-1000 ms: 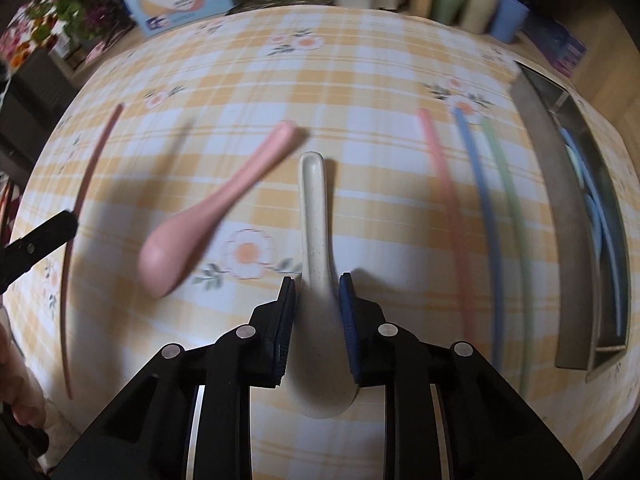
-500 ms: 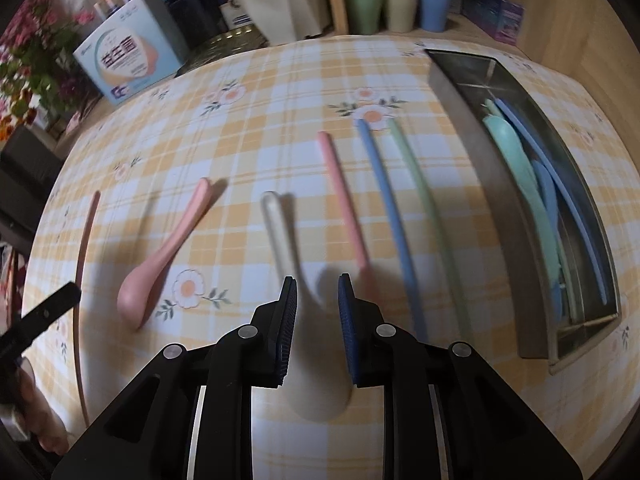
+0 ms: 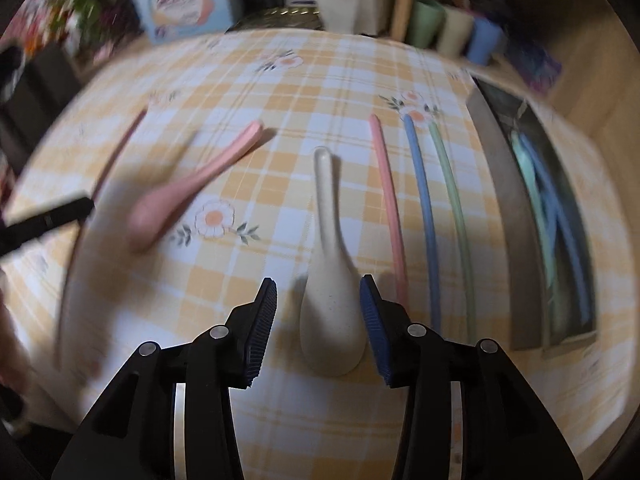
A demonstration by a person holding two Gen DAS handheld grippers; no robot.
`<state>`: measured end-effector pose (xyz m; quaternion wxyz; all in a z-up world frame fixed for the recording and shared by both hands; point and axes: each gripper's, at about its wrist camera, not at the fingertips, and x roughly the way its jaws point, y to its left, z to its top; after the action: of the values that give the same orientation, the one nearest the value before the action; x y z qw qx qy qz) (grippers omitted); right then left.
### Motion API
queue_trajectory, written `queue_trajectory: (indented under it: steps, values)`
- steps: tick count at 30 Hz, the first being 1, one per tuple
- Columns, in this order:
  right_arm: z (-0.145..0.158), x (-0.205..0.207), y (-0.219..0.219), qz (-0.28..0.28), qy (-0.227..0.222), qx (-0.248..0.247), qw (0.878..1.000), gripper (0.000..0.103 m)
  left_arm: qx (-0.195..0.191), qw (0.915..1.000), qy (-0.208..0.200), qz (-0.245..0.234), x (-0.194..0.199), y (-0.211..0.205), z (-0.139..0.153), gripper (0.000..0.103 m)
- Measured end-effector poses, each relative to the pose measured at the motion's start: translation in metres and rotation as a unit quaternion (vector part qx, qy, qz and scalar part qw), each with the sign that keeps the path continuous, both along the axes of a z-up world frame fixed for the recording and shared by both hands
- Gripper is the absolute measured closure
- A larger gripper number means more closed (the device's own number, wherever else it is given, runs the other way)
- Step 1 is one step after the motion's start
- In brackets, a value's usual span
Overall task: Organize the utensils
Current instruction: 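Lift the cream spoon with the right tool and carry it toward the steel tray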
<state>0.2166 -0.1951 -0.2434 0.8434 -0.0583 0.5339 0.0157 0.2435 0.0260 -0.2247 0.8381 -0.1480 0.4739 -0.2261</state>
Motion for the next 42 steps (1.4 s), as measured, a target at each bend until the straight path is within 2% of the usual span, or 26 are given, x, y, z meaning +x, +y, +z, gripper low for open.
queue_trajectory:
  steps: [2,3,5,8,11,13,14,15,21,27,31,34,36,38,42]
  values:
    - [-0.007,0.002,0.007,0.005,0.003,-0.04,0.999,0.062,0.001,1.0,-0.001,-0.001,0.0,-0.001,0.0,0.097]
    - [-0.009,0.002,0.007,0.004,0.005,-0.046,0.999,0.062,0.001,1.0,-0.002,-0.002,0.0,-0.001,0.0,0.097]
    - [-0.009,0.003,0.005,0.002,0.004,-0.048,0.999,0.07,0.001,1.0,-0.003,-0.003,-0.001,-0.001,0.0,0.097]
    - [-0.003,0.002,-0.003,-0.012,-0.004,-0.047,0.999,0.071,-0.001,1.0,-0.001,-0.002,-0.001,0.0,0.0,0.097]
    - [0.009,0.003,-0.02,-0.039,-0.014,0.007,0.999,0.071,-0.005,1.0,0.001,-0.001,0.0,0.0,-0.001,0.097]
    - [0.011,0.004,-0.032,-0.059,-0.009,0.086,0.995,0.071,-0.006,1.0,0.002,-0.003,0.0,0.0,-0.002,0.097]
    - [0.011,0.004,-0.036,-0.07,-0.004,0.11,0.992,0.071,-0.006,1.0,0.002,-0.004,0.0,-0.001,-0.001,0.097]
    - [0.01,0.004,-0.042,-0.081,-0.002,0.153,0.985,0.071,-0.006,1.0,0.002,-0.005,0.0,-0.001,-0.002,0.097]
    - [-0.002,0.004,-0.052,-0.117,0.015,0.206,0.971,0.076,-0.003,1.0,0.002,-0.006,-0.001,-0.002,-0.001,0.097]
    - [0.002,0.002,-0.065,-0.136,0.004,0.165,0.977,0.076,0.001,0.9999,0.002,-0.013,-0.001,-0.008,-0.002,0.097]
    - [0.004,0.003,-0.075,-0.143,-0.005,0.162,0.976,0.076,0.004,0.9999,0.003,-0.015,-0.001,-0.01,-0.002,0.097]
    - [0.005,0.002,-0.08,-0.146,-0.011,0.163,0.976,0.082,0.005,0.9999,0.004,-0.016,-0.001,-0.01,-0.003,0.097]
    - [0.004,0.003,-0.085,-0.154,-0.013,0.164,0.974,0.082,0.005,0.9999,0.004,-0.015,-0.001,-0.01,-0.003,0.097]
    - [0.003,0.005,-0.087,-0.154,-0.013,0.163,0.974,0.091,0.005,0.9999,0.004,-0.016,-0.001,-0.01,-0.003,0.097]
    - [-0.001,0.004,-0.086,-0.143,-0.003,0.195,0.97,0.099,0.004,0.9999,0.005,-0.015,-0.001,-0.01,-0.005,0.097]
